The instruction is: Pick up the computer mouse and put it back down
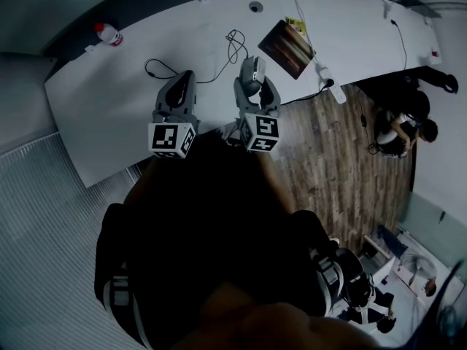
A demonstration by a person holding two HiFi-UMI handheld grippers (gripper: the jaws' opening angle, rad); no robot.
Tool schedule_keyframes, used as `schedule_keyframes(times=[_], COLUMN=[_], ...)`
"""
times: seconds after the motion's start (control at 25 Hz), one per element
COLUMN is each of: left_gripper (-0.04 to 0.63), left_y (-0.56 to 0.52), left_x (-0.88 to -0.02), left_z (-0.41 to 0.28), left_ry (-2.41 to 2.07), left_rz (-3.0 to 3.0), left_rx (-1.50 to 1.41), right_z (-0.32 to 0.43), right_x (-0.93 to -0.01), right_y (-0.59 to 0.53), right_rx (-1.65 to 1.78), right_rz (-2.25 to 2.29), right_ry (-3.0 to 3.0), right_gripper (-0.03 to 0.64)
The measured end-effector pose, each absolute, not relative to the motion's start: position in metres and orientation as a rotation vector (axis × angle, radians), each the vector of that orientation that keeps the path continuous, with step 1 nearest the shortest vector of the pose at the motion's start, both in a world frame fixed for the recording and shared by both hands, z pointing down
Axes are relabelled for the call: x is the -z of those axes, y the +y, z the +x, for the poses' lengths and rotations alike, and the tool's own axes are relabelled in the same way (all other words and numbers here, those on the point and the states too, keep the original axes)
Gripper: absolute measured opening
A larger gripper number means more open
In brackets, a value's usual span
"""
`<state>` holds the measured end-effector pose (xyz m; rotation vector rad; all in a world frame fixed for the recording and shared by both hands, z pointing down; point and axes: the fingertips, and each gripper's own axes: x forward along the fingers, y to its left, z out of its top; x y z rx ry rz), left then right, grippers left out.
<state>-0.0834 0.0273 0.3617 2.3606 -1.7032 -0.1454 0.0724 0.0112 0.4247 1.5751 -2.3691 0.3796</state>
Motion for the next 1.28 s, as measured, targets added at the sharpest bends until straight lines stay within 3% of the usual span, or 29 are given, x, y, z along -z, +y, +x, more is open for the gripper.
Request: schedule_keyframes(times=[1.28], left_gripper=[0.006], left_y=[0.016], left_x=[-0.358], left_z=[-0.068], left_ry=[-1.689], left_rz=[2.373], left_rx=[0.136], right_z=[0.079], right_x=[-0.401], right_y=[0.010], right_rx=[-0.367], right_rz=[1.589], right_ry=[-2.415], right_gripper=[0.281])
